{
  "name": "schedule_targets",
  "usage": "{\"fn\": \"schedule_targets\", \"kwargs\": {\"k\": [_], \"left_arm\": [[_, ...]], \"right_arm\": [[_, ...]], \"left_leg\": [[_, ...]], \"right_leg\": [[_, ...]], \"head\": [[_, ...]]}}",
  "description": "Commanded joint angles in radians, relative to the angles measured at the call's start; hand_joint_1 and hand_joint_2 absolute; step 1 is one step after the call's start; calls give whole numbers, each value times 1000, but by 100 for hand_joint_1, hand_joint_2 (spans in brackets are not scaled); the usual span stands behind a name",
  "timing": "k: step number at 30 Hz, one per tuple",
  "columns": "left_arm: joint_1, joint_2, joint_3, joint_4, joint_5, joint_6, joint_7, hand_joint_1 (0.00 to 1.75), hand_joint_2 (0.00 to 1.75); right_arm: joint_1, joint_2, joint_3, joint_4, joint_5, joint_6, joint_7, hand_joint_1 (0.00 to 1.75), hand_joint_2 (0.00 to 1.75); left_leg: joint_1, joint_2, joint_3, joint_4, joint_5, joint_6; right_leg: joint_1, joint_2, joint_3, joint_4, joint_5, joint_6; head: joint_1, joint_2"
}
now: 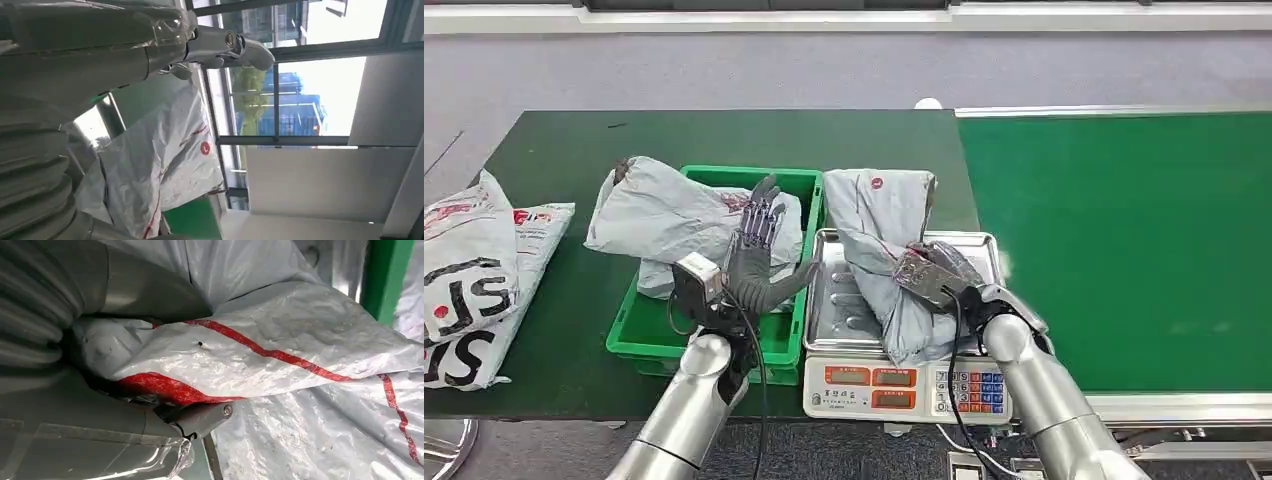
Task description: Moved the parcel from conveyor to table for the left to box.
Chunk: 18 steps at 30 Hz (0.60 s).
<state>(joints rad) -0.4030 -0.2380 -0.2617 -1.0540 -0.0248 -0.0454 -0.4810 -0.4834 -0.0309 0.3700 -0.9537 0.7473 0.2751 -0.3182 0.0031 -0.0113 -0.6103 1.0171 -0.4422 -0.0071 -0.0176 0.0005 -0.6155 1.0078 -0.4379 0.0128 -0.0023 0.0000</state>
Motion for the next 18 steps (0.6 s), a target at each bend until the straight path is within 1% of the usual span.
{"fn": "schedule_targets", "kwargs": {"k": [1,2,3,4,5,9,10,12,13,18], "left_arm": [[-23,31,-20,38,17,8,13,0,175],[-22,31,-21,39,18,9,13,0,175],[-19,32,-22,38,20,11,13,0,175],[-18,32,-22,38,20,11,13,0,175],[-16,32,-23,36,20,12,13,0,175],[-16,32,-23,36,20,12,13,0,175],[-16,32,-23,36,20,12,13,0,175],[-16,32,-23,36,20,12,13,0,175],[-16,32,-23,36,20,12,13,0,175],[-17,31,-25,38,20,14,13,0,175]], "right_arm": [[-34,-65,114,40,-57,39,-19,175,175],[-33,-66,116,39,-60,39,-18,173,175],[-33,-67,119,40,-59,31,-13,68,175],[-34,-68,120,40,-60,29,-11,40,175],[-32,-67,117,39,-67,26,-12,2,175],[-32,-67,117,39,-67,26,-12,2,175],[-32,-67,117,39,-67,26,-12,2,175],[-32,-67,117,39,-67,26,-12,2,175],[-32,-67,117,39,-67,26,-12,2,175],[-33,-67,114,36,-72,21,-12,0,175]], "left_leg": [[0,1,4,-2,-1,0],[0,1,2,-1,0,0],[0,1,4,-1,-1,0],[0,1,2,-1,0,0],[1,2,4,-2,-1,0],[0,1,2,-1,0,0],[0,2,4,-2,-1,0],[0,1,2,-1,0,0],[0,2,4,-2,-1,0],[0,2,3,-1,-1,0]], "right_leg": [[1,0,4,-2,0,-1],[1,0,2,-1,0,-1],[1,0,3,-2,0,-1],[0,0,2,-1,0,-1],[1,1,4,-2,0,-1],[0,0,2,-1,0,-1],[0,1,4,-2,0,-1],[0,1,2,-1,0,-1],[1,1,4,-2,0,-1],[0,1,3,-1,0,-1]], "head": [[0,0],[0,0],[0,0],[0,0],[0,0],[0,0],[0,0],[0,0],[0,0],[0,0]]}}
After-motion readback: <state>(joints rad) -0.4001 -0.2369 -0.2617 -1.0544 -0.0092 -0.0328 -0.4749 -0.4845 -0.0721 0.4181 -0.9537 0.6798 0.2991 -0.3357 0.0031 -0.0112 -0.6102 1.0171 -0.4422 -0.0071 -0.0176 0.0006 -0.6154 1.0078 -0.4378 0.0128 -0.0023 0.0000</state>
